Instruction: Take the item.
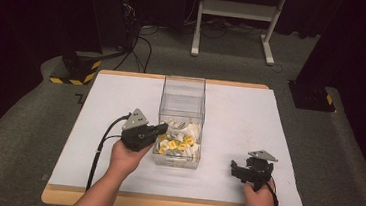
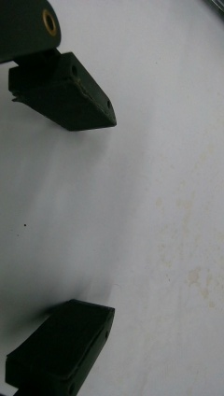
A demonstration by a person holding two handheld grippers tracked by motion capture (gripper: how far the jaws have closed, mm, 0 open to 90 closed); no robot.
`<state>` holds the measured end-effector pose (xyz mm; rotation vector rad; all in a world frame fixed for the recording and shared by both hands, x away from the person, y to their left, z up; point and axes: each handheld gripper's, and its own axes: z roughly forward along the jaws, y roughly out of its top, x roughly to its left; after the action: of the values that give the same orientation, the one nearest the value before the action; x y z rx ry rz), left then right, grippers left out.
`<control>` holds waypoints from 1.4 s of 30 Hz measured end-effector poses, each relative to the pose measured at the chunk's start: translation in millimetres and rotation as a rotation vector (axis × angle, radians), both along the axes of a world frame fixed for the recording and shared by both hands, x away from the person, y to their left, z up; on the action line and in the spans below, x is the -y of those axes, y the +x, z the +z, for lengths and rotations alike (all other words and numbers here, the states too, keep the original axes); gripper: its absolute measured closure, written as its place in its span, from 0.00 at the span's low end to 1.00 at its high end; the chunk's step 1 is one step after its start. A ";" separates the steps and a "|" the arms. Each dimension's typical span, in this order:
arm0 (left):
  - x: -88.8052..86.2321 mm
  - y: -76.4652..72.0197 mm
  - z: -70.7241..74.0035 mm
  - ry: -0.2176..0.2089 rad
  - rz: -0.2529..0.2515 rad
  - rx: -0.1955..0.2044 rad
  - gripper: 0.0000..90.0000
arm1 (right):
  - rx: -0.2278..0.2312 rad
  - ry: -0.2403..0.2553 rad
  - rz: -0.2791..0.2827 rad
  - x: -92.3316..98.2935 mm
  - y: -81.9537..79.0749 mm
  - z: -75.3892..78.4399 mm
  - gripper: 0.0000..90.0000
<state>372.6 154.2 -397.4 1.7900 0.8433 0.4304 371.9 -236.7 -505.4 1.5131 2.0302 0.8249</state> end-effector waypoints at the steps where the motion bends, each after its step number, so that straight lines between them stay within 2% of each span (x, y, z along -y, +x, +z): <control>1: -1.2 0.2 1.3 -0.006 0.001 0.002 0.99 | 0.000 0.000 0.000 0.0 0.0 0.0 0.10; 12: -7.4 -0.3 9.7 -0.014 0.014 0.025 0.99 | 0.000 0.000 0.000 0.0 0.0 0.0 0.10; 21: -11.8 -1.0 8.9 -0.013 0.023 0.024 0.99 | 0.000 0.000 0.000 0.0 0.0 0.0 0.10; 42: -50.9 -4.5 6.1 -0.029 0.105 0.023 0.99 | -0.001 0.000 0.000 0.0 0.1 0.0 0.10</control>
<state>368.1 205.1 -391.3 1.7158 0.9254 0.5034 372.0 -236.7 -505.4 1.5138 2.0303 0.8246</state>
